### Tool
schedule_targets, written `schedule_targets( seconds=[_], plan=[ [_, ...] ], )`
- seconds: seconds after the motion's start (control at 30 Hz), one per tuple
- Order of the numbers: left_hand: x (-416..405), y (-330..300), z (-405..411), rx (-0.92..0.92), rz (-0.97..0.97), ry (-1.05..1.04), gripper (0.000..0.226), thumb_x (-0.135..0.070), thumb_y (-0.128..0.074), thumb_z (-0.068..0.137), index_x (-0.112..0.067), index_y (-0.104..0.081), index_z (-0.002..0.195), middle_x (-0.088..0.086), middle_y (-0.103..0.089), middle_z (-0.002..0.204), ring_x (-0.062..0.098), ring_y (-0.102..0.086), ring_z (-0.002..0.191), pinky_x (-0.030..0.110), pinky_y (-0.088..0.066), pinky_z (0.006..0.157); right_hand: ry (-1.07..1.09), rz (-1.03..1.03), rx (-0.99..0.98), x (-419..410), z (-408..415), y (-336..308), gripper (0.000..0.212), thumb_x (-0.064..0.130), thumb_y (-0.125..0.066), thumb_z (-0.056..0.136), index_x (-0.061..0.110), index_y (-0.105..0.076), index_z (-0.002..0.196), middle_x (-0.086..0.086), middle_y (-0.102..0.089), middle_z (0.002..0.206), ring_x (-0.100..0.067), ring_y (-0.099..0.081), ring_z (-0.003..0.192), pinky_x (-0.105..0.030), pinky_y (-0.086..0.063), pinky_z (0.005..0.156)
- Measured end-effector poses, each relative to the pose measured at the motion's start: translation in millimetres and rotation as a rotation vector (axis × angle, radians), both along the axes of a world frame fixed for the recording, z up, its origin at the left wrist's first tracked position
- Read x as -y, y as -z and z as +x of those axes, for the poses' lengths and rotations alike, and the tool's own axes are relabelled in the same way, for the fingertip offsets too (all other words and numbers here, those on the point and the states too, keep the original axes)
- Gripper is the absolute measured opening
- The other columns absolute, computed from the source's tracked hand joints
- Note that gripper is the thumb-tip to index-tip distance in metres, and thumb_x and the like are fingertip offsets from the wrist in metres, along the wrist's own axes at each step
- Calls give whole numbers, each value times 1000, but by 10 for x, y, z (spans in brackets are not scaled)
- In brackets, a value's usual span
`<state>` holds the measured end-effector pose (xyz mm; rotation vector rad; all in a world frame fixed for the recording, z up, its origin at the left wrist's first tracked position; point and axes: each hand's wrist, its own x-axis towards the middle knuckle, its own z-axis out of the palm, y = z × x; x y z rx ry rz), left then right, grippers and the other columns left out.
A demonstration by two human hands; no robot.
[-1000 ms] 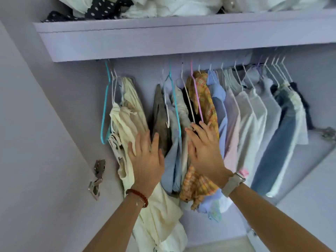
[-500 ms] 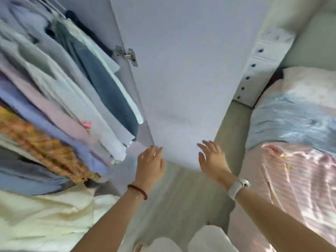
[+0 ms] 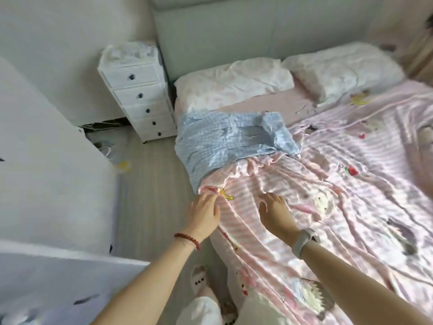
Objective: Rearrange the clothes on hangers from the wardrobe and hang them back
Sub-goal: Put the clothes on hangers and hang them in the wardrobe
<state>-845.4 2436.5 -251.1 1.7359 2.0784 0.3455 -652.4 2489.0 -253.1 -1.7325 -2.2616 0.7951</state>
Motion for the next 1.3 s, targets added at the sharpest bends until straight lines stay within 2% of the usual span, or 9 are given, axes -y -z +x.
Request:
schedule_targets(
  seconds=[0.13,0.27,0.47,0.67,0.77,0.9,1.07,1.2,1.3],
  plan=[
    [-802,165,217,58,-79,123,38,-20,-41,94,-16,-47,131,6,-49,132,28,-42,124,43,-36,101,167,-43,21,-444,370,96,36,9,-38,94,4,-47,128,-15,-48,132,-32,-40,123,-36,-29,103],
    [-1703,406,396,41,-120,218,40,-23,-39,96,-16,-41,136,4,-39,143,22,-36,131,37,-33,105,318,-78,14,-1079,564,309,37,11,-37,95,6,-45,130,-14,-46,135,-30,-40,124,-37,-33,102],
    [-2796,1165,426,85,-273,224,36,-18,-39,94,-15,-45,129,7,-44,136,27,-39,125,39,-37,98,380,-86,81,-2179,562,868,36,11,-37,95,10,-46,130,-11,-50,131,-29,-46,119,-37,-38,97],
    [-3507,1892,325,-73,-440,280,56,-33,-32,98,-24,-9,148,5,-1,157,29,-3,143,47,-13,114,398,-36,244,-3096,573,1505,35,15,-40,94,9,-49,127,-11,-52,128,-30,-43,120,-42,-35,98],
    [-3593,2162,381,-45,-507,303,55,-35,-29,98,-28,-6,148,2,6,157,30,5,143,50,-6,114,361,-105,319,-3363,695,1775,45,29,-47,93,15,-39,135,-9,-41,136,-31,-35,125,-43,-32,100],
    [-3545,2374,419,-30,-481,307,54,-38,-29,97,-25,-13,148,5,0,157,31,0,143,50,-13,113,429,-222,302,-3539,811,1969,54,40,-53,88,20,-35,134,-8,-33,138,-31,-31,125,-41,-39,88],
    [-3556,2359,462,-26,-430,244,51,-30,-35,97,-21,-24,145,8,-7,156,31,-6,142,48,-16,112,516,-260,232,-3701,942,2019,42,32,-53,90,12,-45,126,-13,-42,129,-32,-37,119,-38,-39,85],
    [-3685,2263,625,15,-177,245,44,-10,-59,83,-5,-52,125,21,-40,140,41,-41,127,60,-40,92,438,-259,205,-3718,1091,1986,42,24,-44,94,12,-38,134,-15,-49,129,-33,-44,118,-40,-40,87],
    [-3820,2195,848,38,-193,291,50,-28,-40,85,-9,-50,130,17,-42,141,37,-41,128,56,-39,94,339,-256,192,-3566,1130,1976,48,28,-49,93,16,-34,137,-6,-37,141,-26,-37,127,-38,-37,96]
  ],
)
